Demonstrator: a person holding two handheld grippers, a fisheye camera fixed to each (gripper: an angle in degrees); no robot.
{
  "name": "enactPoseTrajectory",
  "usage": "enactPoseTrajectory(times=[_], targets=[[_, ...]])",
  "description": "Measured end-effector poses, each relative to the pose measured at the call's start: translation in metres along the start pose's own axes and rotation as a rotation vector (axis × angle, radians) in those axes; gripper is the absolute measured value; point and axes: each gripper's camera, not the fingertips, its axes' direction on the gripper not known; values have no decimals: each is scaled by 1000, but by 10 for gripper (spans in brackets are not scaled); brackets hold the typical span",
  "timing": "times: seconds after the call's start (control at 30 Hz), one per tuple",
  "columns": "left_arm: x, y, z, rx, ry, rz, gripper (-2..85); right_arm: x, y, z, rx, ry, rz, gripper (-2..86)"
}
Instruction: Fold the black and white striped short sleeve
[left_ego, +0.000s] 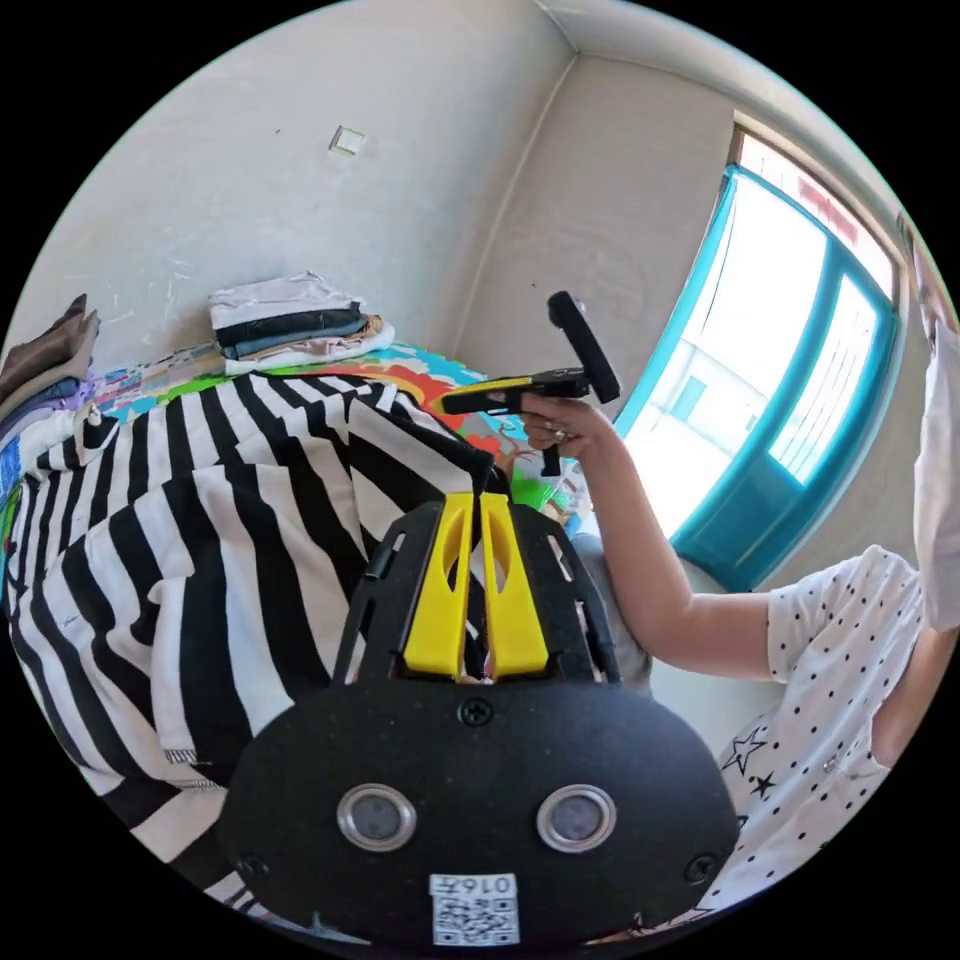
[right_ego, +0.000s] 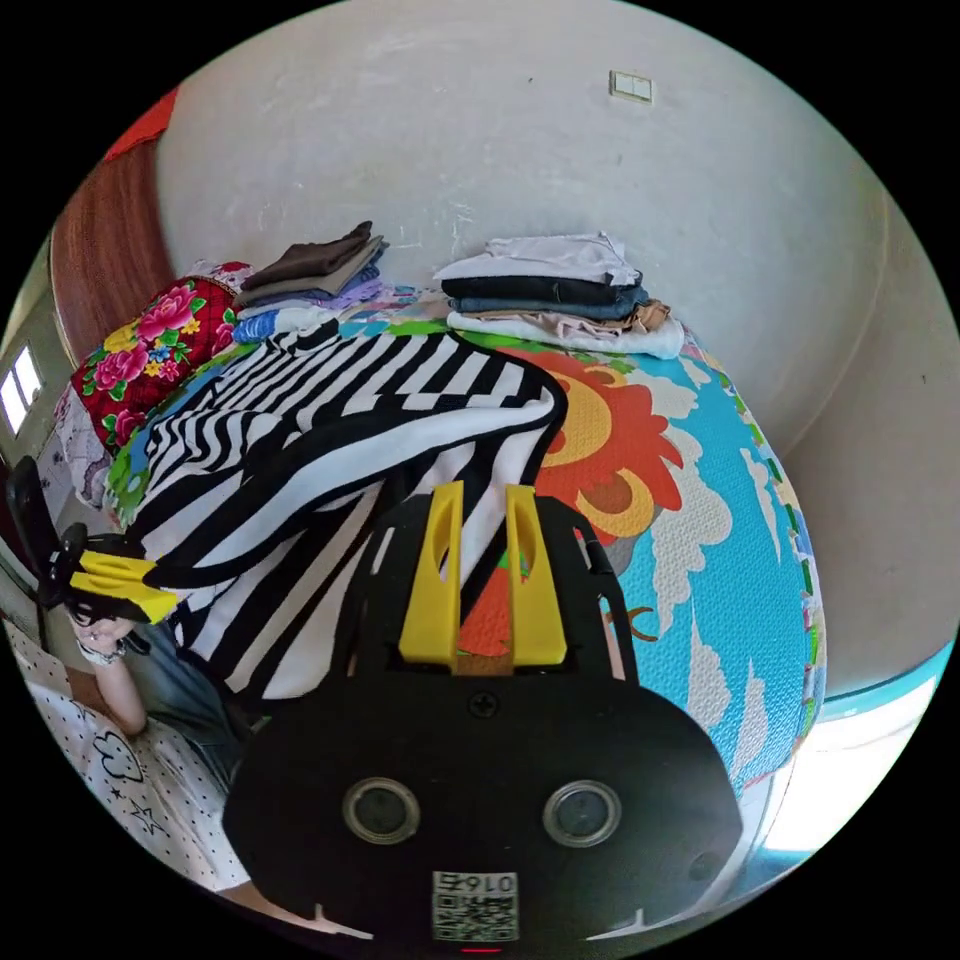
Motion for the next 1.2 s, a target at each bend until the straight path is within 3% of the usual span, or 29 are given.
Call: enactPoseTrajectory(times=[0.13, 0.3, 0.37, 0.53, 0.87, 1.2], targets=[[-10, 2, -15, 79, 5, -35, -10, 19, -15, 33, -68, -215, 119, 78], [-38, 10, -33, 185, -47, -159, -10, 86, 1, 105, -74, -761, 457, 75], [-50, 12, -36, 184, -74, -198, -10, 95, 10, 119, -45, -857, 499, 77], [-68, 19, -37, 180, -92, -253, -10, 93, 16, 140, -98, -723, 503, 91], [-41, 8, -20, 124, -63, -132, -10, 84, 22, 172, -49, -775, 545, 25], [40, -7, 67, -77, 108, 111, -10, 86, 43, 117, 18, -478, 455, 21]])
